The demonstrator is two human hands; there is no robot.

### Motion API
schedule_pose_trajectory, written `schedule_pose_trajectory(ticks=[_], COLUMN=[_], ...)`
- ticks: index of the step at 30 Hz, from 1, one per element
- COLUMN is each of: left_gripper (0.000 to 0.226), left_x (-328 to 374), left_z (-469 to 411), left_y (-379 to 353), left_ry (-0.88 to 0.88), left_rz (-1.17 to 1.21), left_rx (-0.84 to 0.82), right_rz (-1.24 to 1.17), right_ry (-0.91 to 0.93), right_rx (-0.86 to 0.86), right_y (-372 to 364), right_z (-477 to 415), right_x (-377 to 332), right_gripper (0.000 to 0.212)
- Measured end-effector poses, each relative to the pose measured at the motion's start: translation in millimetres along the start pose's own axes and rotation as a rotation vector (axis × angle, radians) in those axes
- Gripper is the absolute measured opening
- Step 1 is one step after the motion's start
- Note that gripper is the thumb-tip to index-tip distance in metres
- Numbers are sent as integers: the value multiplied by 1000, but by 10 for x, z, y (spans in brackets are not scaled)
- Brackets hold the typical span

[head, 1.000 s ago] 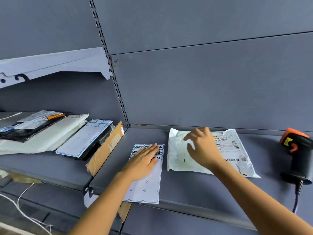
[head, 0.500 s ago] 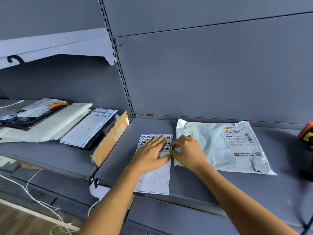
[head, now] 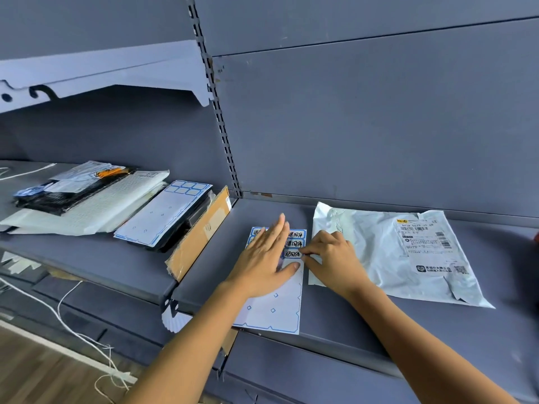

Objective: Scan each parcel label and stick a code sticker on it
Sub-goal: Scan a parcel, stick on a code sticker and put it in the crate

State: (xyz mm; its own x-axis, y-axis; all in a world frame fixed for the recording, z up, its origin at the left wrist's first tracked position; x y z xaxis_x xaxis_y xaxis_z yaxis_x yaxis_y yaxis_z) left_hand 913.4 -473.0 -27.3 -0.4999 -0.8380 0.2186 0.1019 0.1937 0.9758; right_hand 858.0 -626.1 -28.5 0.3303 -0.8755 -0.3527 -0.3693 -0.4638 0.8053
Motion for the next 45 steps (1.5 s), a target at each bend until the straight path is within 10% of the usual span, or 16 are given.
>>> schedule_pose_trajectory(ticks=[15,45], left_gripper=[55,34], left_x=[-221,-210], left_z=[-39,-70], left_y=[-29,-46], left_ry=[99,-4], left_rz=[364,364], left_rx=[9,143], right_rz=[-41,-83], right_ry=[-41,-39], right_rx=[-35,-66], right_y=[8,48], right_z=[-10,4], right_x=[22,-15], right_gripper=[24,16])
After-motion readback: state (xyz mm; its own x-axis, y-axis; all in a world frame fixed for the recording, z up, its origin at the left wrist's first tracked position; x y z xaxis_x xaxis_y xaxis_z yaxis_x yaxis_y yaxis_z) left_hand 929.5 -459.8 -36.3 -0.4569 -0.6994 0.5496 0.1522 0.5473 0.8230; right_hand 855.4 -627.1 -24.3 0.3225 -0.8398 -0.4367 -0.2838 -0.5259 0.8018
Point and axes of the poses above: each hand's wrist, its own z-axis away from the middle knuckle, its own y-axis out of the back of the hand, x = y × z, the point moved 3 cm from there along -z, towards the middle knuckle, and after that the axes turned 14 degrees about y, right-handed, at the moved point
